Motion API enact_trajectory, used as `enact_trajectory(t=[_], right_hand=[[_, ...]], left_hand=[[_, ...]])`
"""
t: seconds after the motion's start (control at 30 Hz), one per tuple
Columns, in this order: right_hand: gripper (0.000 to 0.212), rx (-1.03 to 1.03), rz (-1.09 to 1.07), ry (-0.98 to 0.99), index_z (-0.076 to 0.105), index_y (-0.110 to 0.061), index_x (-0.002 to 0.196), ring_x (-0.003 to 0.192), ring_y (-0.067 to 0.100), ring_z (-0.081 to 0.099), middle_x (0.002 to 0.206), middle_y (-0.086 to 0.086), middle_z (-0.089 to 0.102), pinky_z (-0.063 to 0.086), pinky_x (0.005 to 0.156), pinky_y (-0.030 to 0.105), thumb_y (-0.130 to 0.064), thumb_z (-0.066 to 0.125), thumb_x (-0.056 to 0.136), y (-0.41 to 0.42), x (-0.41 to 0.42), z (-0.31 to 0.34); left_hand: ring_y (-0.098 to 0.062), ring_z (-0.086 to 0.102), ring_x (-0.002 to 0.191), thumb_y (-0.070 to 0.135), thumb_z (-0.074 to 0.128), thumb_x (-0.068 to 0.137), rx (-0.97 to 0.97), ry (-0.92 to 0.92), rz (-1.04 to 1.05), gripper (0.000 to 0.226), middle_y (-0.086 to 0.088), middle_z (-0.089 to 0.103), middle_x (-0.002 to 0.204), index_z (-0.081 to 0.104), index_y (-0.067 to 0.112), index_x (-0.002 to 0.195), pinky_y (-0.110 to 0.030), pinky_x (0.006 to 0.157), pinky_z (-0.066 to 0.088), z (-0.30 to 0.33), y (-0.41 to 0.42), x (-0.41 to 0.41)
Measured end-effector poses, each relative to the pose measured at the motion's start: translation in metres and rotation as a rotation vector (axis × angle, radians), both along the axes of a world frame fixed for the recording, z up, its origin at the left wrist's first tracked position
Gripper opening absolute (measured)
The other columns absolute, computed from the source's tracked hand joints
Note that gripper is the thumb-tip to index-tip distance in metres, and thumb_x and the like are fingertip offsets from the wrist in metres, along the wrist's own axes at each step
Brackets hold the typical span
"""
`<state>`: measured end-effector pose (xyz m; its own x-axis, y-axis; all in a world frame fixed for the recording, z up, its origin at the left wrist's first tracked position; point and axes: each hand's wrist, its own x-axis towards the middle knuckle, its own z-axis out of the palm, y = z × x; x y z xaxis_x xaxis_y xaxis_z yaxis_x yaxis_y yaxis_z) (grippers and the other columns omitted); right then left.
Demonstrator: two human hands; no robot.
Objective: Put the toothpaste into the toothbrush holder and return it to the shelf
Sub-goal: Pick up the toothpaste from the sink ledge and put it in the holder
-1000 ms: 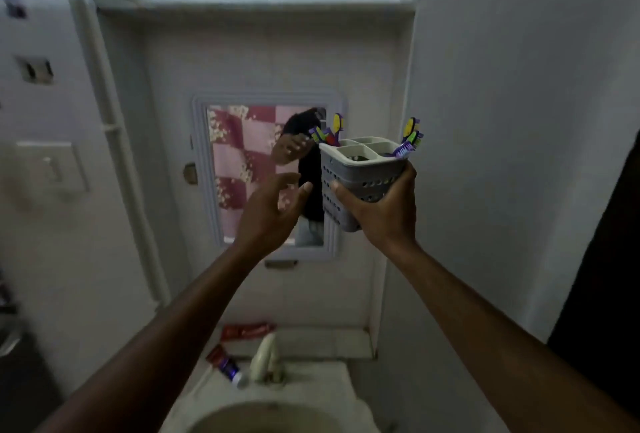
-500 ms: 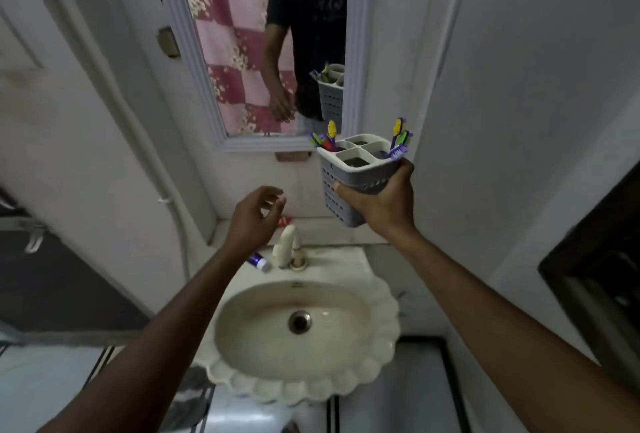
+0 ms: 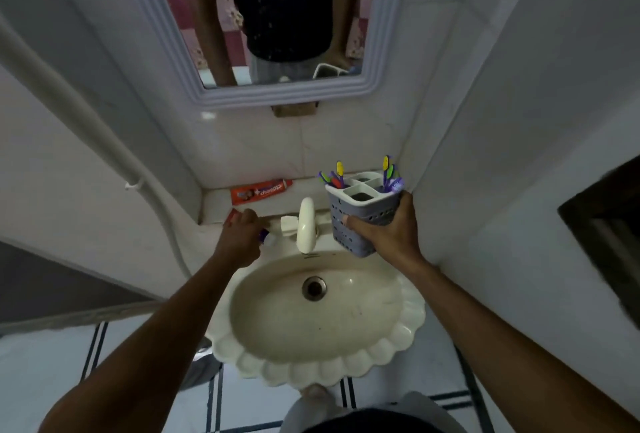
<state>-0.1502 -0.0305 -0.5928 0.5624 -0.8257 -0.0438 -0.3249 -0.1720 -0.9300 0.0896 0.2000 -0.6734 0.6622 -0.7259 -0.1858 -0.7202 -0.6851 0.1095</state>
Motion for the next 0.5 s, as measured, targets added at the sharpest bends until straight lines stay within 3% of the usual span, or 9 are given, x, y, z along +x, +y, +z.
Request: enact_trajectory(t=[0.1,0.13,0.2,0.27,0.33,0.37,0.43,0.5], right_hand=[[0.100,-0.007,-0.035,0.059,0.054,-0.026,0.141,0.120,0.013,0.067,0.135,-0.007,0.066,0.046,0.082,-0.001,-0.034,0.111,0.059,0.003,0.000,-0.019],[0.105,-0.014,-0.049,0.078,0.055,-0.023,0.144,0.122,0.015,0.068,0.135,-0.007,0.067,0.050,0.085,0.003,-0.041,0.110,0.056,0.005,0.000,-0.024],[0.121,-0.021,-0.083,0.110,0.054,-0.025,0.150,0.128,0.021,0.067,0.138,-0.004,0.067,0.060,0.094,0.024,-0.060,0.105,0.047,0.008,0.001,-0.033],[0.129,-0.028,-0.105,0.140,0.050,-0.027,0.154,0.132,0.024,0.063,0.142,-0.001,0.065,0.060,0.098,0.036,-0.069,0.101,0.043,0.009,0.005,-0.039],[0.129,-0.025,-0.097,0.143,0.048,-0.024,0.155,0.134,0.025,0.062,0.145,0.001,0.064,0.056,0.097,0.033,-0.065,0.102,0.045,0.009,0.009,-0.045],[0.128,-0.017,-0.091,0.141,0.047,-0.022,0.156,0.135,0.025,0.062,0.146,0.001,0.063,0.054,0.097,0.031,-0.059,0.105,0.048,0.009,0.011,-0.048],[0.125,0.010,-0.072,0.144,0.044,-0.019,0.156,0.136,0.025,0.062,0.148,0.001,0.061,0.054,0.100,0.032,-0.049,0.108,0.053,0.011,0.013,-0.055],[0.128,0.026,-0.036,0.149,0.039,-0.018,0.155,0.137,0.025,0.063,0.150,0.002,0.060,0.059,0.105,0.039,-0.052,0.109,0.054,0.012,0.011,-0.062]], left_hand=[[-0.029,0.050,0.128,0.019,0.081,0.084,0.101,-0.122,-0.125,0.053,-0.006,0.052,0.138,0.066,0.028,0.134,-0.046,0.116,0.036,-0.007,-0.004,0.007],[-0.029,0.050,0.129,0.018,0.081,0.084,0.107,-0.160,-0.153,0.053,-0.005,0.052,0.140,0.066,0.028,0.134,-0.046,0.116,0.035,-0.008,-0.004,0.010],[-0.028,0.052,0.128,0.016,0.079,0.083,0.082,-0.218,-0.176,0.053,-0.002,0.058,0.139,0.066,0.028,0.133,-0.046,0.115,0.034,-0.011,-0.001,0.013],[-0.028,0.057,0.129,0.012,0.077,0.083,0.019,-0.200,-0.123,0.055,-0.002,0.067,0.133,0.063,0.028,0.133,-0.051,0.121,0.030,-0.016,0.004,0.014],[-0.030,0.063,0.126,0.015,0.075,0.089,-0.104,-0.139,0.022,0.050,-0.005,0.070,0.128,0.059,0.027,0.135,-0.059,0.124,0.028,-0.016,0.009,0.014],[-0.032,0.066,0.120,0.021,0.070,0.095,-0.194,-0.085,0.117,0.043,-0.007,0.070,0.125,0.057,0.027,0.136,-0.060,0.122,0.034,-0.011,0.011,0.013],[-0.033,0.069,0.098,0.036,0.062,0.104,-0.458,0.056,0.290,0.034,-0.011,0.066,0.117,0.052,0.023,0.134,-0.053,0.093,0.057,0.010,0.010,0.008],[-0.027,0.069,0.076,0.044,0.058,0.107,-0.738,0.233,0.433,0.036,-0.009,0.065,0.108,0.049,0.022,0.134,-0.041,0.060,0.060,0.053,-0.001,-0.012]])
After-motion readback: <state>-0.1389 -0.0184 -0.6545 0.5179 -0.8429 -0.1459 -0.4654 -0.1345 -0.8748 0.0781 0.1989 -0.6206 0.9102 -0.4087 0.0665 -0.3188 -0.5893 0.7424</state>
